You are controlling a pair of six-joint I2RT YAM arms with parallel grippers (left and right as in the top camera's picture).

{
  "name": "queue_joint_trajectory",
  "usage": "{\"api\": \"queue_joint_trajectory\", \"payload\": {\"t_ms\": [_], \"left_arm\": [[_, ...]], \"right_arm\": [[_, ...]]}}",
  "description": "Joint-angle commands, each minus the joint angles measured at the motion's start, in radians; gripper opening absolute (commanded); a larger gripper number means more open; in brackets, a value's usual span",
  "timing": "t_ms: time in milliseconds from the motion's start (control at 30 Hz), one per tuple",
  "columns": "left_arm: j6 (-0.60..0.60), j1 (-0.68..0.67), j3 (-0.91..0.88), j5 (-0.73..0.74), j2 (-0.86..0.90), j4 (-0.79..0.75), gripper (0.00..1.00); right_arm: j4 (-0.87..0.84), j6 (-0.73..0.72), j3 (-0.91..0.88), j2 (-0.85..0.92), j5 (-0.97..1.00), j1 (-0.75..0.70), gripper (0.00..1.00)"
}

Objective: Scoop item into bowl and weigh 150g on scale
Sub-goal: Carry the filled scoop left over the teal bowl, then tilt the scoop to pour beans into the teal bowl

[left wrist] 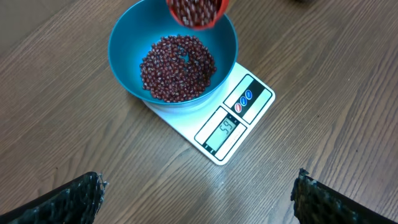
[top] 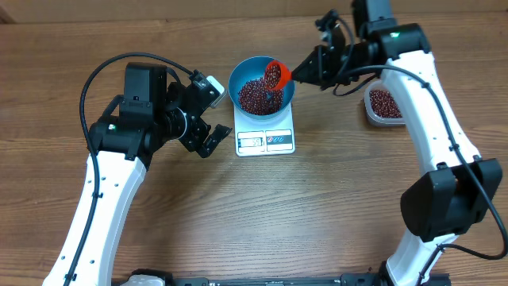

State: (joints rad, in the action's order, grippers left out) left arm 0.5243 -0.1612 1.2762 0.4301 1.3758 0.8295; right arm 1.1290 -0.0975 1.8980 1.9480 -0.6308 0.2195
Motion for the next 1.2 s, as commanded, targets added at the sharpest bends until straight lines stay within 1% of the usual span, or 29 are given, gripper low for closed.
{"api": "queue_joint_trajectory", "payload": {"t_ms": [0, 233, 467, 733, 800, 867, 1167], "left_arm": [[0.011, 0.004, 0.021, 0.005, 0.004, -0.003, 1.0], [0.011, 0.004, 0.021, 0.005, 0.004, -0.003, 1.0], [0.012, 0.004, 0.021, 0.005, 0.004, -0.003, 1.0], [0.011, 0.004, 0.021, 0.005, 0.004, -0.003, 0.99], [0.011, 0.004, 0.021, 0.005, 0.004, -0.003, 0.99], [0.011, 0.004, 0.021, 0.005, 0.004, -0.003, 0.99], [0.011, 0.004, 0.021, 0.005, 0.004, -0.003, 1.0]], "right_arm": [[-0.007, -0.008, 0.035, -0.003, 0.179, 0.05, 0.04], [-0.01, -0.007, 0.073, -0.003, 0.375, 0.146, 0.04], [0.018, -0.003, 0.165, -0.003, 0.647, 0.248, 0.04], [0.028, 0.077, 0.179, -0.003, 0.928, 0.371, 0.04], [0.028, 0.077, 0.179, -0.003, 0.99, 0.394, 0.04], [0.028, 0.077, 0.179, -0.003, 1.024, 0.409, 0.04], [0.029, 0.08, 0.179, -0.003, 1.01, 0.412, 0.04]]}}
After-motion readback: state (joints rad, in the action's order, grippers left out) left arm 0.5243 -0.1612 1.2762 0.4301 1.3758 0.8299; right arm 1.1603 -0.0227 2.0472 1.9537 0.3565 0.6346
